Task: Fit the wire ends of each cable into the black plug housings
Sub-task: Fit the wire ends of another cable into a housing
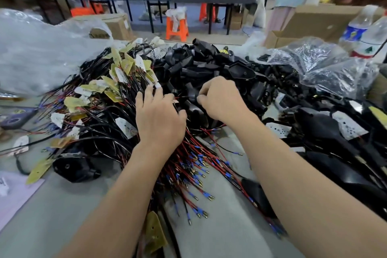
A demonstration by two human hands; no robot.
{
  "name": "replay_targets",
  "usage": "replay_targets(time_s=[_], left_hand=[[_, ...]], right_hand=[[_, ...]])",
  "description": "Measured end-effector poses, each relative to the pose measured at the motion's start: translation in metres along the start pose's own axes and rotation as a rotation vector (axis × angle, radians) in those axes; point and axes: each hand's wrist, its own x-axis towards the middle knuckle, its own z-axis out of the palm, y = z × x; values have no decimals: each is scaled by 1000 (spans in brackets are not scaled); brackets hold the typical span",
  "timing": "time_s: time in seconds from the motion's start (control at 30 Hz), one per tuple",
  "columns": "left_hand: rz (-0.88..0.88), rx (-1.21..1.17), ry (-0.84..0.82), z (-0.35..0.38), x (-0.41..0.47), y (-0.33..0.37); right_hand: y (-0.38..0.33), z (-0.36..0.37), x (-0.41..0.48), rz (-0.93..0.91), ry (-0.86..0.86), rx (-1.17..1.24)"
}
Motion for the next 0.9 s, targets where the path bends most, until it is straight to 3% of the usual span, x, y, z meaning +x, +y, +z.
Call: replay_targets(time_s=[0.13,0.23,0.3,0.37,0.43,0.5,0.63,0.7,0.8,0.87,0.9], left_hand=[[36,-351,206,-4,-4,13],[-153,-619,179,-12,-1,22],[-229,-915,-6,-17,2,26],[-226,-1309,-373,-21,0,37],[-188,-1504,-719,-23,-9,54],[-120,-1459,-837,-20,-20,68],[-149,-1255,-649,-3,-32,68],[-194,-1191,-494,4,-32,63],[-116,-1093,-390,7,-29,61],[-15,-955,-322,9,-27,59],[37,-836,-213,9,-24,56]], right_hand=[[-10,-33,-9,-29,127,226],[-11,-56,-19,47,364,473],[-10,-65,-27,98,433,755],[-9,-67,-34,124,418,1038],[-6,-60,-40,159,402,1184],[2,-49,-44,223,422,1210],[28,-37,-47,336,499,1176],[42,-35,-53,318,370,1167],[56,-25,-71,224,7,1081],[62,-21,-79,201,-24,1045],[66,-21,-81,207,21,1034]])
